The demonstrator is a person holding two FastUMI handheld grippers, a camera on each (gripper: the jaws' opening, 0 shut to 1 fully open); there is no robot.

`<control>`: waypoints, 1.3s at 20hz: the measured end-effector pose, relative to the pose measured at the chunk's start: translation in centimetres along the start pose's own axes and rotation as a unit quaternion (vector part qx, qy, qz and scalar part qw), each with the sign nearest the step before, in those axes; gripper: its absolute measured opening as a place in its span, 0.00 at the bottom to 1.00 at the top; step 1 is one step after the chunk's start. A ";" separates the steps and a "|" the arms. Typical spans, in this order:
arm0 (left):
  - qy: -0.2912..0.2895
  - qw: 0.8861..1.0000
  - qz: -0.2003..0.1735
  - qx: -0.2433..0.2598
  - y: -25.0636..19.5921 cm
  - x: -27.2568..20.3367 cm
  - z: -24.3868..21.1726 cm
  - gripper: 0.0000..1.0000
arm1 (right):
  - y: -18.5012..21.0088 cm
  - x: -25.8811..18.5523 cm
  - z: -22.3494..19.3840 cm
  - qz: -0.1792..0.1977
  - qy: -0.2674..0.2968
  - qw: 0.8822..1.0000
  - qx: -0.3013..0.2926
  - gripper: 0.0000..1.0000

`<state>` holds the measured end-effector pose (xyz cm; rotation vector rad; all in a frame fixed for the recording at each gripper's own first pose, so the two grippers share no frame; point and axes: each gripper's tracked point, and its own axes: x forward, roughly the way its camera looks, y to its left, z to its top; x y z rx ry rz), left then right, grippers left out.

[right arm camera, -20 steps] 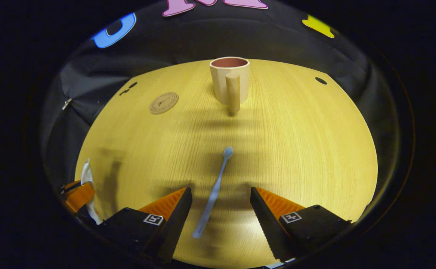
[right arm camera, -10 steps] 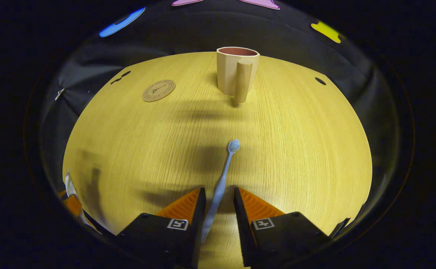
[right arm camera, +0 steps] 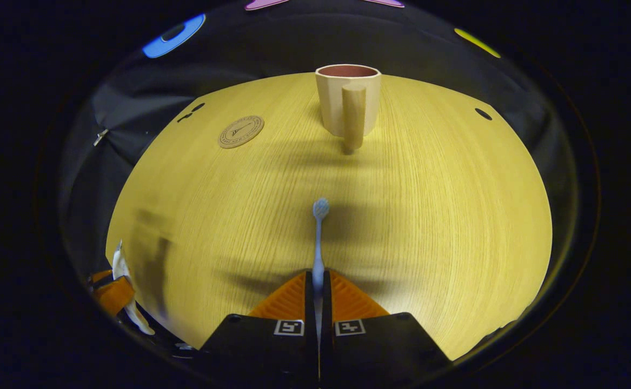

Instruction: Put the toothbrush and toothpaste on the desktop into the cup, then pick up the cup and place it on the coaster on the desktop.

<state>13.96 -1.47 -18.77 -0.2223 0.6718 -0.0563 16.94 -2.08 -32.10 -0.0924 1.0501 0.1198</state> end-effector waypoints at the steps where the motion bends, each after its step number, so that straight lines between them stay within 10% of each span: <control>1: -0.002 1.000 -0.001 -0.001 -0.4 0.2 0.3 0.19 | -0.3 -0.4 0.2 0.008 -0.007 1.000 0.008 0.06; 14: -0.125 0.990 -0.067 0.003 -11.6 2.0 19.2 0.19 | -5.5 -8.0 3.9 0.068 -0.085 0.994 0.021 0.06; 26: -0.227 0.959 -0.156 0.059 -23.3 13.1 31.7 0.18 | -11.3 -9.4 7.0 0.087 -0.090 0.989 0.076 0.06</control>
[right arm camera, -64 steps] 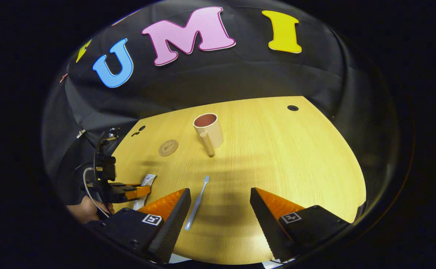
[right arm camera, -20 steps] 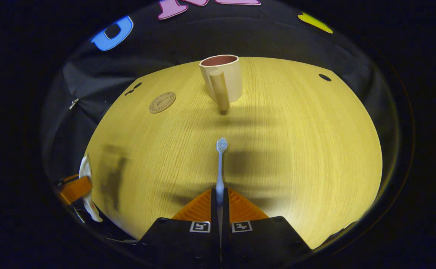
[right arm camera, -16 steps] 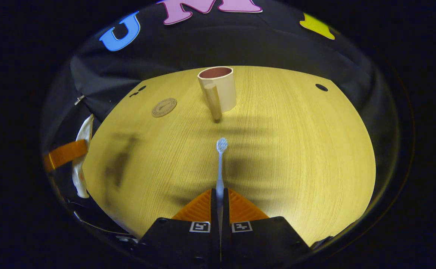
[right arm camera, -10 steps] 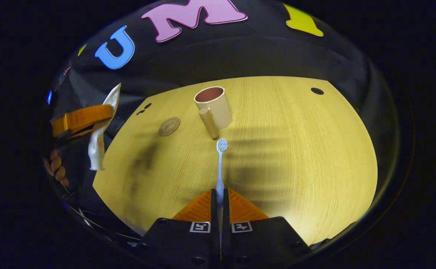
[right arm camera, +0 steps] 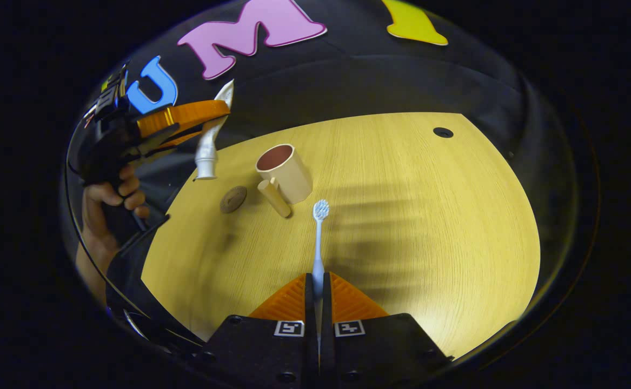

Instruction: Put the toothbrush and toothpaste on the desktop into the cup, then pick up the cup and place it on the coaster on the desktop.

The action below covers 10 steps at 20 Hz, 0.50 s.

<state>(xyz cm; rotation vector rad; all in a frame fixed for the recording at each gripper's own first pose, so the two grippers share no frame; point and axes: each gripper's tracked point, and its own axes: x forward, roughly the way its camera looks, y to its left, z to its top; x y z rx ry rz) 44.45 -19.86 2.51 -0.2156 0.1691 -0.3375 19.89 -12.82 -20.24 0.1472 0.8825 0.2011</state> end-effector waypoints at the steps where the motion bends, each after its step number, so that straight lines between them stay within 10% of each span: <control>1: -0.002 1.000 -0.002 0.003 0.5 1.1 -0.3 0.18 | -0.3 0.3 0.0 0.001 0.001 1.000 0.004 0.06; 10: -0.038 0.999 -0.003 -0.028 3.0 7.7 -2.2 0.19 | -1.3 1.9 -0.9 0.008 0.026 1.000 -0.006 0.06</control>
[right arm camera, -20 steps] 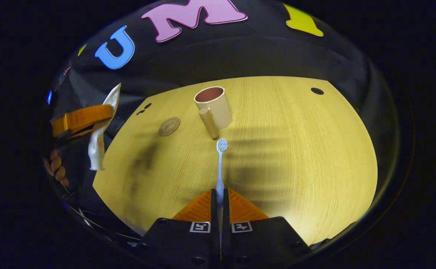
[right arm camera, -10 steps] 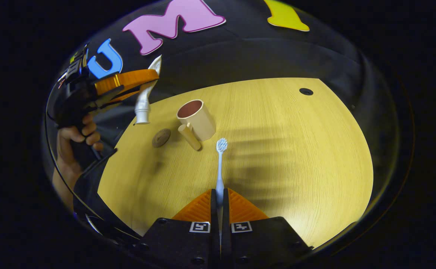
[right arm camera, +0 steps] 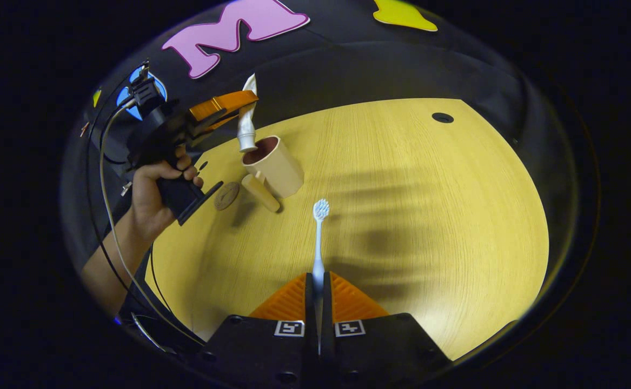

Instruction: Put the toothbrush and toothpaste on the desktop into the cup, then pick up the cup and place it on the coaster on the desktop.

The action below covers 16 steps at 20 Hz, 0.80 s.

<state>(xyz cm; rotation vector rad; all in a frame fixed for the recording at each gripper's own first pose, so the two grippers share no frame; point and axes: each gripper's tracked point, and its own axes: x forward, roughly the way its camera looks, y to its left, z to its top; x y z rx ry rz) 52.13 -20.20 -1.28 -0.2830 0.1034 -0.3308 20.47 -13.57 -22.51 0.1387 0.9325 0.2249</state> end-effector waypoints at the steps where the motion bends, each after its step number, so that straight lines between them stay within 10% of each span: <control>1: 0.003 1.000 0.001 -0.007 0.1 0.2 -0.7 0.19 | 0.0 0.0 0.0 0.001 -0.002 1.000 0.000 0.06; 10: 0.026 0.998 0.023 0.053 1.2 -0.5 -5.2 0.24 | 0.1 1.1 0.8 -0.002 -0.007 1.000 0.000 0.06; 14: 0.014 0.996 0.042 0.073 1.2 -3.8 -3.1 0.99 | 0.4 0.8 2.8 -0.006 -0.031 0.999 -0.008 0.06; 16: -0.008 0.996 0.058 0.069 1.3 -6.2 -1.1 0.98 | 0.7 0.3 4.8 -0.006 -0.052 0.998 -0.019 0.06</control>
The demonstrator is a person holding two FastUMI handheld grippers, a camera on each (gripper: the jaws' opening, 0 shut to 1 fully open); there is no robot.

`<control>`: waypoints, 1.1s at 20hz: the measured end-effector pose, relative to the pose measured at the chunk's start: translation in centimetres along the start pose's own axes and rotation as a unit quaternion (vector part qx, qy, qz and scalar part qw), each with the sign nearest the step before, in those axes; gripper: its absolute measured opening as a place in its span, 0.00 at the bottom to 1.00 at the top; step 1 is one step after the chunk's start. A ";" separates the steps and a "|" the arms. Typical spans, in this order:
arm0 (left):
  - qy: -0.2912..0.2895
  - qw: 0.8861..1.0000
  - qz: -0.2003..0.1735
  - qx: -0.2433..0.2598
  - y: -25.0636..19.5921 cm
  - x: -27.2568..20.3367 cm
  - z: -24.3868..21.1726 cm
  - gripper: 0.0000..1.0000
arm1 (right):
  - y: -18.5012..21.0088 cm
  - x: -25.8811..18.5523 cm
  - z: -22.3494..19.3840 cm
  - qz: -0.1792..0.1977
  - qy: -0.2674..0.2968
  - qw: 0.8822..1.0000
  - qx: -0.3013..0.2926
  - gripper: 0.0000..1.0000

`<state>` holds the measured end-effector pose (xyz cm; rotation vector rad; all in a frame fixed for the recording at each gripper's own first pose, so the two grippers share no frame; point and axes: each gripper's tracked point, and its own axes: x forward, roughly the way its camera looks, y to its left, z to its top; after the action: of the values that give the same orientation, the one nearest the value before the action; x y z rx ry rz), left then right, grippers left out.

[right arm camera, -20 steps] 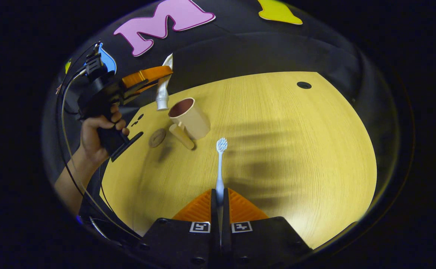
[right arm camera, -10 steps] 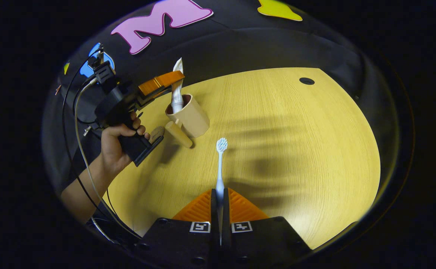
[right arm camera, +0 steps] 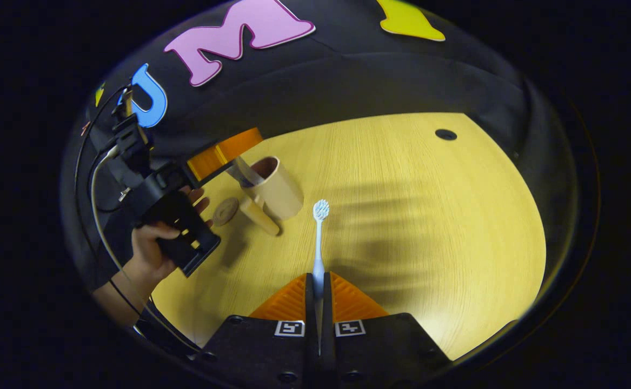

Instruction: Put the toothbrush and toothpaste on the desktop into the cup, then pick up the cup and place it on the coaster on the desktop.

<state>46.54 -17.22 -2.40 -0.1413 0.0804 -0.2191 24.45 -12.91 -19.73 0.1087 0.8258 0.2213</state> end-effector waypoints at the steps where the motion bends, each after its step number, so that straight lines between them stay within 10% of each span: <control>1: -0.008 1.000 0.008 -0.008 0.3 -1.8 0.8 0.98 | 0.3 -0.2 1.1 0.004 -0.013 1.000 -0.005 0.06; 11: -0.009 0.989 0.096 -0.112 3.5 -18.6 -0.1 0.98 | 6.5 0.7 14.5 0.062 -0.155 0.986 -0.023 0.06; 22: 0.004 0.983 0.127 -0.136 6.7 -22.0 -4.1 0.98 | 8.5 6.5 20.3 0.073 -0.262 0.962 -0.003 0.05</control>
<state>26.12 -6.44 -6.05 -0.3996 0.1360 0.0475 42.44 -3.35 -9.13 0.2125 0.2879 0.3170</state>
